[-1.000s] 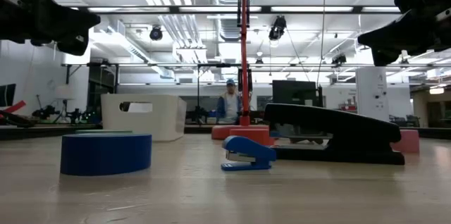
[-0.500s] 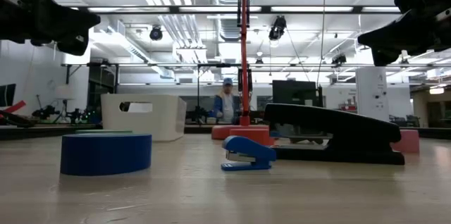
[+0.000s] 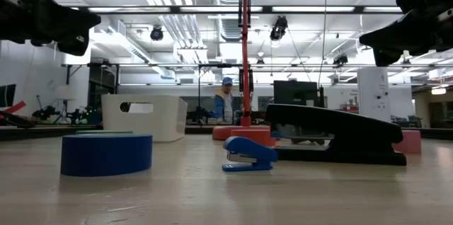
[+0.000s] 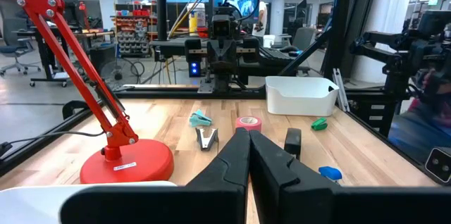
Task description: Pick and place Stapler, Stapler remover, tape
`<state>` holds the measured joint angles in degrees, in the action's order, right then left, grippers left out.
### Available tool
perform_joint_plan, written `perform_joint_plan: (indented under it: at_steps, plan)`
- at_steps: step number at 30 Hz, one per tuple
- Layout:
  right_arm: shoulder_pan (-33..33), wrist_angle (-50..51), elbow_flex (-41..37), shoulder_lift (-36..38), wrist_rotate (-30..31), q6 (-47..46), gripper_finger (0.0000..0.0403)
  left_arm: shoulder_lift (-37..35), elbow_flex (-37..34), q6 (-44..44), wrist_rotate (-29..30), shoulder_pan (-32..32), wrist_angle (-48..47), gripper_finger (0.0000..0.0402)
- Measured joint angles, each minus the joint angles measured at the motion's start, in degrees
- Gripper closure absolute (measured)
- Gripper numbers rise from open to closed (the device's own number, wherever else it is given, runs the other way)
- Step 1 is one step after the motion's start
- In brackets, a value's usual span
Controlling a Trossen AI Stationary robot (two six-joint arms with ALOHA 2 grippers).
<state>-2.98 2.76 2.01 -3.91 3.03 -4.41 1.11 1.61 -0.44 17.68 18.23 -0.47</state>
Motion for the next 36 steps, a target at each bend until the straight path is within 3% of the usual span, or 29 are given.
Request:
perform_joint_plan:
  at_steps: [9,17,27,33,36]
  plan:
    - [0.0,-0.68,0.01,-0.01,0.0,-0.45,0.0394,0.02,0.0,0.02,0.0,0.01,0.01,0.0392]
    - [0.01,-2.34,0.01,0.01,-0.03,-15.68,0.0394,-0.01,0.0,-0.01,0.01,-0.01,0.0,0.0392]
    - [0.02,-5.58,-0.01,0.01,-0.02,-15.05,0.0394,-0.01,-0.01,0.01,0.0,0.0,0.01,0.0392]
    - [-0.13,-6.36,0.0,-1.83,-11.6,-14.98,0.0394,0.02,0.0,0.02,0.02,0.01,0.0,0.0392]
    - [-0.15,-6.65,-0.01,-4.7,-12.11,-15.16,0.0394,0.0,0.0,0.0,0.0,0.0,0.01,0.0392]
